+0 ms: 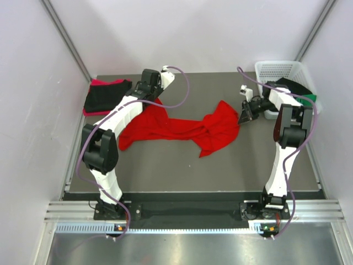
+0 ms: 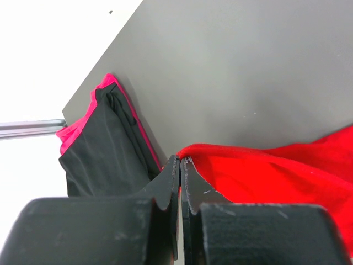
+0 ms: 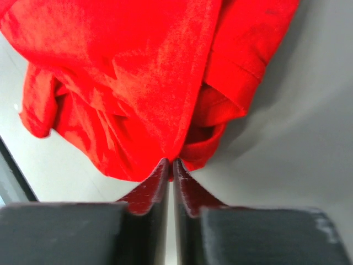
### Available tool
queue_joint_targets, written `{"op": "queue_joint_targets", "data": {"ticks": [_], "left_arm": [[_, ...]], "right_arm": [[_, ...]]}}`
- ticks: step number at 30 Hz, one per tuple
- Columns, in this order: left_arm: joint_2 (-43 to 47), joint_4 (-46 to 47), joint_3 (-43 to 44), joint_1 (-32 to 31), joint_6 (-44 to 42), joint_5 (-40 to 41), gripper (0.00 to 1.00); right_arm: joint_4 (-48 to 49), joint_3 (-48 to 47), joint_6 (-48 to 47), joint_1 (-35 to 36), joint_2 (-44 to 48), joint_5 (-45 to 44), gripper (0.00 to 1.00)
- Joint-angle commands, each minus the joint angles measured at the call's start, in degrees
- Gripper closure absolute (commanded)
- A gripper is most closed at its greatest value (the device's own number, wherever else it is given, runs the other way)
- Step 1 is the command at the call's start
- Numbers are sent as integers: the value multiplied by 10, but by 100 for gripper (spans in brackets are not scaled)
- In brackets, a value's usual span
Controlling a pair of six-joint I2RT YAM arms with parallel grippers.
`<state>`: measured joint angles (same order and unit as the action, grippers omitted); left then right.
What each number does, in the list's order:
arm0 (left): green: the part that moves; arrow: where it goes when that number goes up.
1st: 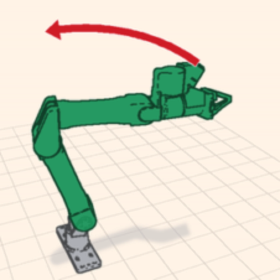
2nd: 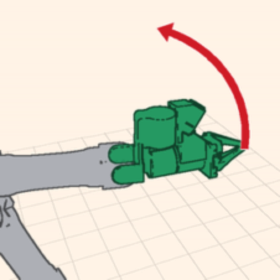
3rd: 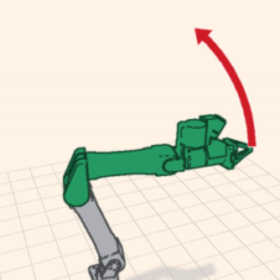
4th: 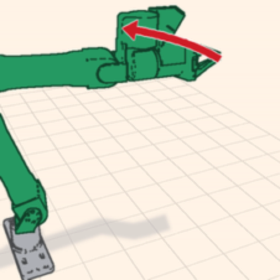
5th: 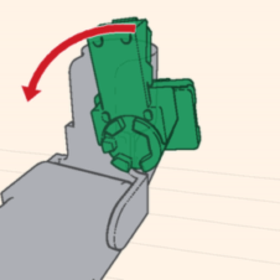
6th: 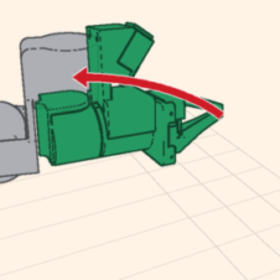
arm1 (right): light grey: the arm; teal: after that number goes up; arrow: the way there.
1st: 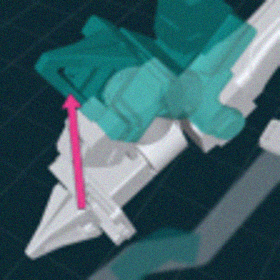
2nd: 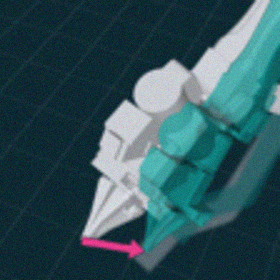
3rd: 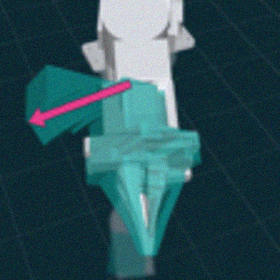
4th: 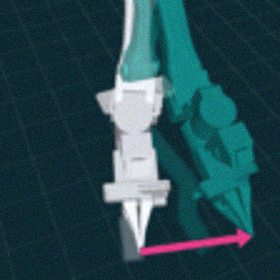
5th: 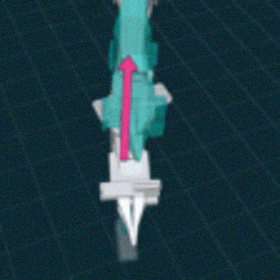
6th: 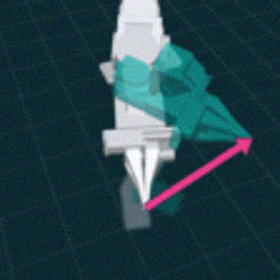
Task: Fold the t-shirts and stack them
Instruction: Flatten the tshirt out
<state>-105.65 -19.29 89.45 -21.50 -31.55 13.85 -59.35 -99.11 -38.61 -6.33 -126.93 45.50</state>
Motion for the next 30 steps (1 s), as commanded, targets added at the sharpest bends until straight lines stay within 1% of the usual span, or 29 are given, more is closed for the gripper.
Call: {"op": "queue_joint_targets", "data": {"ticks": [1, 3, 6, 7, 9, 10, 12, 13, 14, 18, 20, 25, 27, 29, 30], "left_arm": [[30, 21, -2, -2, -10, 11, 100], [35, 21, -2, -1, -15, 17, 100], [53, 28, -2, 0, -34, 20, 100], [65, 35, 1, 1, -44, 22, 100], [76, 37, 19, 5, -47, 28, 100], [87, 37, 27, 8, -50, 29, 100], [103, 43, 54, 12, -57, 29, 100], [108, 48, 63, 12, -65, 30, 100], [112, 55, 72, 13, -70, 30, 100], [128, 49, 140, 12, -77, 23, 100], [135, 50, 155, 12, -76, 23, 100], [190, 58, 179, 9, -69, 17, 100], [229, 58, 171, 10, -64, 4, 100], [260, 65, 148, 9, -63, -5, 100], [290, 69, 140, 8, -61, -11, 100]], "right_arm": [[4, -25, -5, 8, 17, 15, 100], [1, -28, -7, 8, 36, 16, 100], [-11, -71, 6, 8, 85, 31, 100], [-13, -114, 15, 8, 107, 38, 100], [-10, -167, 50, 8, 128, 42, 100], [-1, -214, 67, 8, 149, 42, 100], [51, -253, 119, 8, 172, 34, 100], [75, -256, 135, 9, 201, 26, 100], [119, -255, 162, 9, 215, 19, 100], [203, -246, 209, 12, 271, -6, 100], [247, -239, 227, 16, 307, -21, 100], [299, -217, 224, 36, 394, -75, 100], [299, -193, 210, 50, 422, -94, 100], [300, -170, 198, 58, 467, -131, 100], [301, -153, 200, 59, 481, -138, 100]]}}
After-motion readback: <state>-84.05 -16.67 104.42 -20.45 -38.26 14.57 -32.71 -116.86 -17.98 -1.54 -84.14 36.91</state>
